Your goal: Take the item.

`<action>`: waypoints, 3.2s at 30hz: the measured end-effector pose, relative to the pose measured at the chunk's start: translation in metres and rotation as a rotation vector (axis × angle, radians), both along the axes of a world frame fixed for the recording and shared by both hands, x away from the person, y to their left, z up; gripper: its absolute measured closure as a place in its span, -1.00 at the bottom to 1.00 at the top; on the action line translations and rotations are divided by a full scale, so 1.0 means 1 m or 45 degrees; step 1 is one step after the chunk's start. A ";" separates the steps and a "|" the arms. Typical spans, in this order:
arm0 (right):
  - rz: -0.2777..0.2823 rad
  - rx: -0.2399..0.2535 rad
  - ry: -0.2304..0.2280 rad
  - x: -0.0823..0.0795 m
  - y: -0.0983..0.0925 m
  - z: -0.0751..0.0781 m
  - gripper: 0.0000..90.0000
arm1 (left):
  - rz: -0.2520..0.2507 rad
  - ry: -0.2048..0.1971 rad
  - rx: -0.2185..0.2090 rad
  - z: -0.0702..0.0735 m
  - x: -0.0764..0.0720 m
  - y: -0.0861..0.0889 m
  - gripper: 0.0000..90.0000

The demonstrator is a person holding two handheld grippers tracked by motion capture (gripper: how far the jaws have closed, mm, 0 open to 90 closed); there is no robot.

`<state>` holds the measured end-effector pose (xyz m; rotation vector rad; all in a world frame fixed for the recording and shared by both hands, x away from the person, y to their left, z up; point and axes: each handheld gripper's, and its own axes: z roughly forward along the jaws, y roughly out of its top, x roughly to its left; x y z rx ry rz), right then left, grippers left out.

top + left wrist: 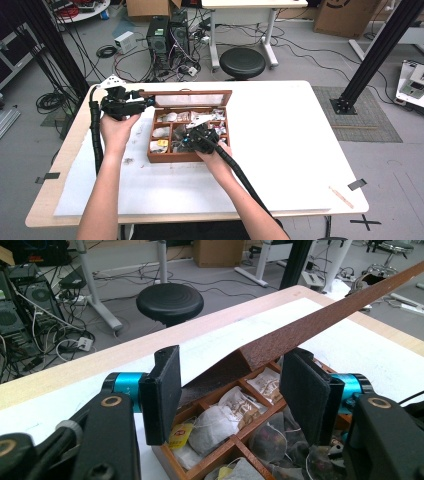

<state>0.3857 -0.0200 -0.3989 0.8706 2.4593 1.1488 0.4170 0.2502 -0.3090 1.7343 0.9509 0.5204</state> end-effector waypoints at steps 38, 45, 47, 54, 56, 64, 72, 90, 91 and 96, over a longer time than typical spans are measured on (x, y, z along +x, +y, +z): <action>0.109 0.204 -0.082 -0.037 -0.044 0.070 1.00 | 0.007 0.002 -0.023 -0.001 0.001 0.000 -0.07; 0.115 0.224 -0.109 -0.047 -0.062 0.082 1.00 | 0.006 0.001 -0.024 0.000 0.002 0.000 -0.07; 0.124 0.222 -0.121 -0.051 -0.068 0.085 1.00 | 0.007 0.001 -0.024 0.000 0.002 0.000 -0.07; 0.127 0.228 -0.154 -0.063 -0.091 0.091 1.00 | 0.011 0.000 -0.026 -0.001 0.002 0.000 -0.07; 0.127 0.234 -0.158 -0.065 -0.098 0.092 1.00 | 0.012 -0.001 -0.026 -0.001 0.002 0.000 -0.07; 0.099 0.263 -0.173 -0.076 -0.141 0.096 1.00 | 0.017 -0.001 -0.031 -0.001 0.002 0.000 -0.07; 0.068 0.287 -0.189 -0.081 -0.171 0.096 1.00 | 0.025 -0.004 -0.035 -0.001 0.003 0.000 -0.07; -0.022 0.318 -0.196 -0.098 -0.242 0.078 1.00 | 0.035 0.005 -0.023 0.002 0.004 -0.002 -0.07; -0.027 0.319 -0.193 -0.098 -0.245 0.077 1.00 | 0.036 0.004 -0.024 0.002 0.004 -0.002 -0.07; -0.049 0.320 -0.171 -0.100 -0.258 0.069 1.00 | 0.036 0.004 -0.024 0.002 0.004 -0.002 -0.07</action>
